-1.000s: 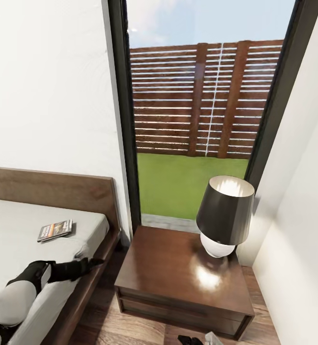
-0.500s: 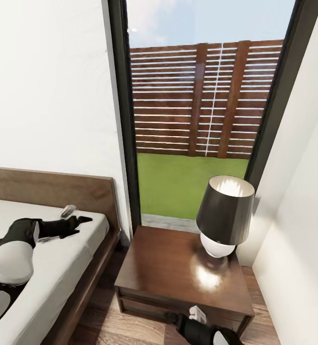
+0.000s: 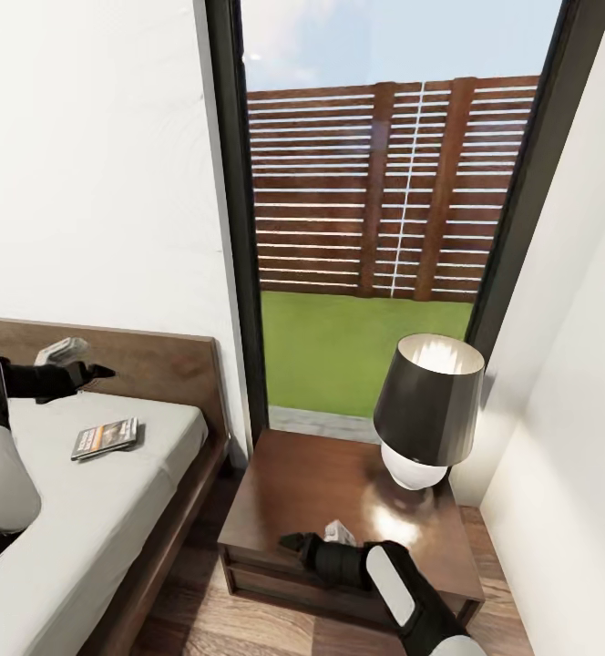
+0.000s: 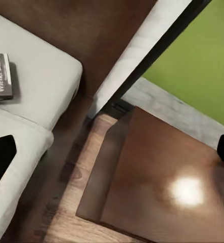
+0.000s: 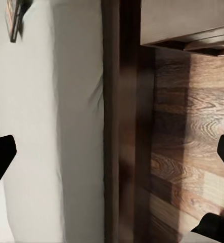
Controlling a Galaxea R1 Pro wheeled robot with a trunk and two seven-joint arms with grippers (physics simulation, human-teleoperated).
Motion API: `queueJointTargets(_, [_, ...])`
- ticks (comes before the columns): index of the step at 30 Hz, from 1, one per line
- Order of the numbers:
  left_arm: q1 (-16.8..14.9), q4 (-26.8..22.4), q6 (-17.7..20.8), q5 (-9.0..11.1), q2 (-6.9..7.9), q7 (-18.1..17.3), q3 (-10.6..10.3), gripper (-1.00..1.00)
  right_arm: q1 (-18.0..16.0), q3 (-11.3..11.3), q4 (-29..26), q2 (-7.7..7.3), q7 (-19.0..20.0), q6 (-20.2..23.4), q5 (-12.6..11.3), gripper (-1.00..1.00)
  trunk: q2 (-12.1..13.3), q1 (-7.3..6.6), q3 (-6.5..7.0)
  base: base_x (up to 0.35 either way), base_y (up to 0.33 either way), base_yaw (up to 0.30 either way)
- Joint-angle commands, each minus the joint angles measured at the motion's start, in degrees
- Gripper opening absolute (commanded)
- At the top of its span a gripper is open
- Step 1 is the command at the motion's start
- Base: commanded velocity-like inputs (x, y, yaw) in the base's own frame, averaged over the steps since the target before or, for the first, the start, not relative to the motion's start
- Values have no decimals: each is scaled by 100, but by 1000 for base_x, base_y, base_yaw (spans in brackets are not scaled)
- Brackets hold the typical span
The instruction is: In the bedroom, move the book from the bed onto either nightstand, and place the two sandals side by side next to the bed.
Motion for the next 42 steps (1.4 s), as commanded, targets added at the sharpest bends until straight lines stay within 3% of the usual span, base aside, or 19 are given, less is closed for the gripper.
queueJointTargets(1, [-9,-48,36,-62,57,-55,-25,100,-99,-1,-34,0,-93,74,-73,100,-3,0,-7,0,0,0])
queueJointTargets(9, [-18,92,51,-93,693,76,-153,100,-828,32,-138,0,-1134,278,-1169,100,-3,0,-7,0,0,0])
queueJointTargets(10, [-20,296,46,-92,856,204,-161,100,-982,44,-147,0,-1464,295,-1419,100,-3,0,-7,0,0,0])
queueJointTargets(13, [-22,615,35,-70,1044,495,-157,100,-1222,55,-153,0,-1969,305,-1758,100,-3,0,-7,0,0,0])
queueJointTargets(14, [-21,774,18,-50,1123,683,-142,100,-1355,57,-154,0,-2302,301,-1956,100,-3,0,-7,0,0,0])
queueJointTargets(20, [-19,993,-119,-27,1244,966,-133,100,-1548,62,-173,0,-3060,260,-2382,100,-3,0,-7,0,0,0])
queueJointTargets(26, [-19,1049,-211,-40,1279,1046,-128,100,-1588,63,-221,0,-3221,263,-2486,100,-3,0,-7,0,0,0])
queueJointTargets(42, [-18,1126,-239,-59,1333,1037,-138,100,-1597,42,-191,0,-3271,273,-2466,100,-3,0,-7,11,0,0])
